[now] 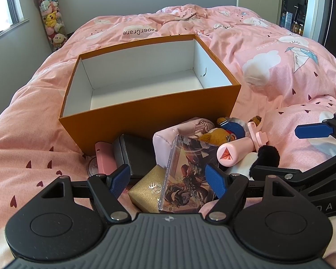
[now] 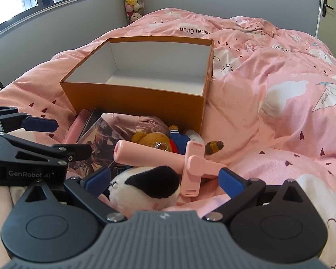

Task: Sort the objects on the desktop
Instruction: 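Move both tools toward the pile of items below the box, then grasp the pink selfie stick with the right tool while the left grasps the photo card box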

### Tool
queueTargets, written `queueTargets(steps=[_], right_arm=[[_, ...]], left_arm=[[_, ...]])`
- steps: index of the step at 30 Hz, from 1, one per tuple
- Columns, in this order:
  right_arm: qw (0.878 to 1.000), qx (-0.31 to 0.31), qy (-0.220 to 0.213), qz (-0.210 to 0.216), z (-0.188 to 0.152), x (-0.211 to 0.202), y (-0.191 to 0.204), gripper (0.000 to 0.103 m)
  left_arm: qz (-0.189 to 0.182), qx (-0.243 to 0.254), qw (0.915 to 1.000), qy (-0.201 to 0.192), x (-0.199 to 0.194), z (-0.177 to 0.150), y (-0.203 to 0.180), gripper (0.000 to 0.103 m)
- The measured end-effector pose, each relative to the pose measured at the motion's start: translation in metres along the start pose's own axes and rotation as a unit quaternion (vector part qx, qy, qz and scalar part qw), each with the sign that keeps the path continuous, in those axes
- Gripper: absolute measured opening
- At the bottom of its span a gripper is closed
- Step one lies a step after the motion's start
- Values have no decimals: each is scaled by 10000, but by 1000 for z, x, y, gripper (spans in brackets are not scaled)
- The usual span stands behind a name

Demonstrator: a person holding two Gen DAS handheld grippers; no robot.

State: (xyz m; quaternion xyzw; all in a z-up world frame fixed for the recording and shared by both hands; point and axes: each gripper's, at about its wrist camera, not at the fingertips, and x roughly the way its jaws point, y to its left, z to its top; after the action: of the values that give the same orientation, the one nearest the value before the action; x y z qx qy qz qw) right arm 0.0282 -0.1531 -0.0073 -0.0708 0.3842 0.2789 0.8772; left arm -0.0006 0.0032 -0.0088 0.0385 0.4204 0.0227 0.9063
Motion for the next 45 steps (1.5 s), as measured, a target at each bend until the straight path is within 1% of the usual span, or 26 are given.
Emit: queueTargets(steps=[7, 11, 16, 18, 20, 21, 22, 23, 25, 26, 29, 31, 33, 35, 38, 39, 40, 42, 45], right_arm=[[10000, -5, 13, 3, 0, 1, -1, 102], [9999, -44, 101, 83, 2, 2, -4, 102], [9996, -128, 224, 128, 7, 1, -7, 102], [9994, -136, 260, 186, 8, 0, -10, 101], [9991, -99, 315, 254, 11, -1, -14, 98], [9990, -61, 339, 288, 12, -1, -16, 94], [9988, -17, 370, 317, 13, -1, -19, 92], [9986, 21, 390, 344, 15, -1, -21, 90], [9983, 92, 449, 352, 19, 1, -27, 75], [9981, 181, 480, 352, 21, 2, -31, 72], [9940, 769, 651, 425, 28, 11, -50, 67], [9885, 1224, 797, 400, 31, 20, -63, 59], [9817, 1630, 899, 412, 34, 29, -73, 55], [9758, 1902, 970, 467, 38, 37, -78, 51], [9782, 1800, 963, 378, 52, 48, -73, 51], [9793, 1732, 988, 337, 56, 52, -69, 49], [9800, 1673, 1027, 325, 60, 57, -67, 45], [9794, 1626, 1165, 265, 63, 68, -64, 39], [9792, 1523, 1338, 100, 62, 79, -60, 37]], left_arm=[[-38, 15, 10000, 8, 0, 0, 0, 87], [-159, 112, 9998, 1, -1, 3, 1, 87], [-409, 226, 9989, -44, -5, 12, 5, 87], [-573, 222, 9981, 29, -4, 16, 9, 83], [-743, 140, 9970, 171, -1, 21, 13, 74], [-824, 77, 9963, 239, 1, 23, 15, 71], [-911, 26, 9954, 308, 3, 25, 17, 67], [-1007, -12, 9942, 376, 5, 27, 18, 64], [-1165, -41, 9921, 457, 9, 31, 20, 63], [-1202, -40, 9916, 474, 10, 33, 21, 63], [-1120, -25, 9924, 499, 15, 40, 21, 63], [-1086, -17, 9929, 479, 17, 44, 22, 63], [-1110, -13, 9927, 479, 19, 48, 24, 63], [-1103, -32, 9928, 475, 22, 50, 24, 63], [-1085, -37, 9927, 531, 26, 53, 24, 63], [-1091, -32, 9925, 554, 28, 53, 24, 63], [-1098, -41, 9922, 585, 29, 54, 25, 63], [-1088, -117, 9917, 669, 32, 54, 26, 63], [-1189, -185, 9899, 756, 34, 50, 28, 63]])
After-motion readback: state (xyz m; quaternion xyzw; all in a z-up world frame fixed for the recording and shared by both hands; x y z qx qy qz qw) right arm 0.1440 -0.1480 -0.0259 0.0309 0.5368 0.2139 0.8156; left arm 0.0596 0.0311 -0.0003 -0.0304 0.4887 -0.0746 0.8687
